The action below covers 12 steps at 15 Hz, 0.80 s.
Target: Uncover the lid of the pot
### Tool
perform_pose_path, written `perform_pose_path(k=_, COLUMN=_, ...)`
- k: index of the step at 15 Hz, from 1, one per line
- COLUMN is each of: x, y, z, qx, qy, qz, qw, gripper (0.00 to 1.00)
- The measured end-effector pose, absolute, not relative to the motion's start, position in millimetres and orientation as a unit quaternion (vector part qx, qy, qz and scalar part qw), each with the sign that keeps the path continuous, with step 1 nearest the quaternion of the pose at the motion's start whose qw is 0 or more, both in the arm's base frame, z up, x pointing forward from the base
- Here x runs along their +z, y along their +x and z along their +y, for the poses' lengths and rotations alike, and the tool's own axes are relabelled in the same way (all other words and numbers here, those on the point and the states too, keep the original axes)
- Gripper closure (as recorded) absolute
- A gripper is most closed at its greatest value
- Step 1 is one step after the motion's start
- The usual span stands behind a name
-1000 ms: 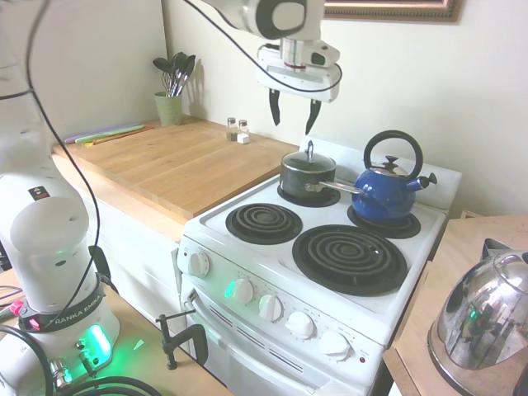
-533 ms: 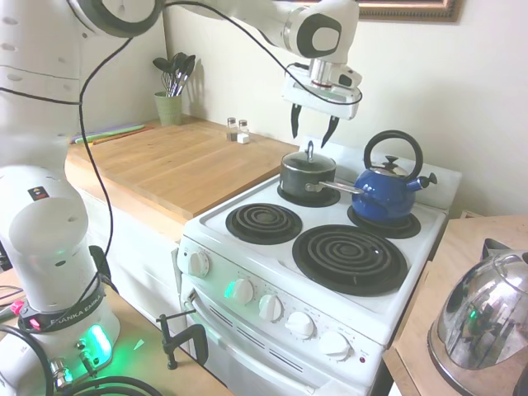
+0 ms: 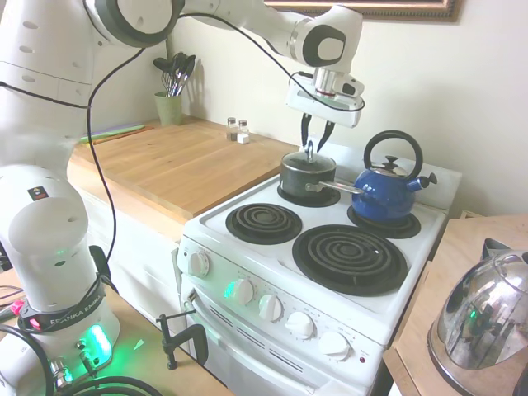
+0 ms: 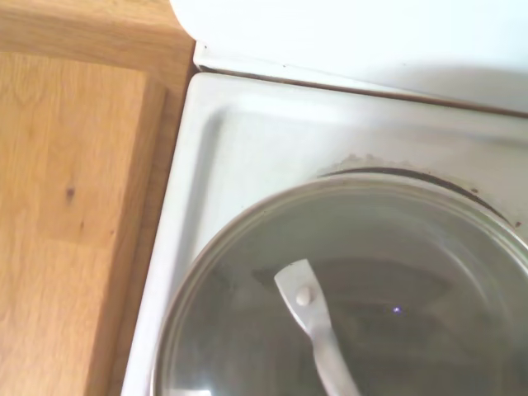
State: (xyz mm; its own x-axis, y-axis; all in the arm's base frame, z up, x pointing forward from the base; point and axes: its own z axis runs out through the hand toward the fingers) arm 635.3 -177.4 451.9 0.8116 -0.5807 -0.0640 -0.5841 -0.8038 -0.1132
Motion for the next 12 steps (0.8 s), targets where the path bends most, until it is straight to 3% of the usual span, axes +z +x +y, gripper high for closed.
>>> perform_pose_path(k=12, x=453, y=643, z=-172, qx=0.008, qy=-0.951, qz=0.302, qw=0.062, gripper=1.00)
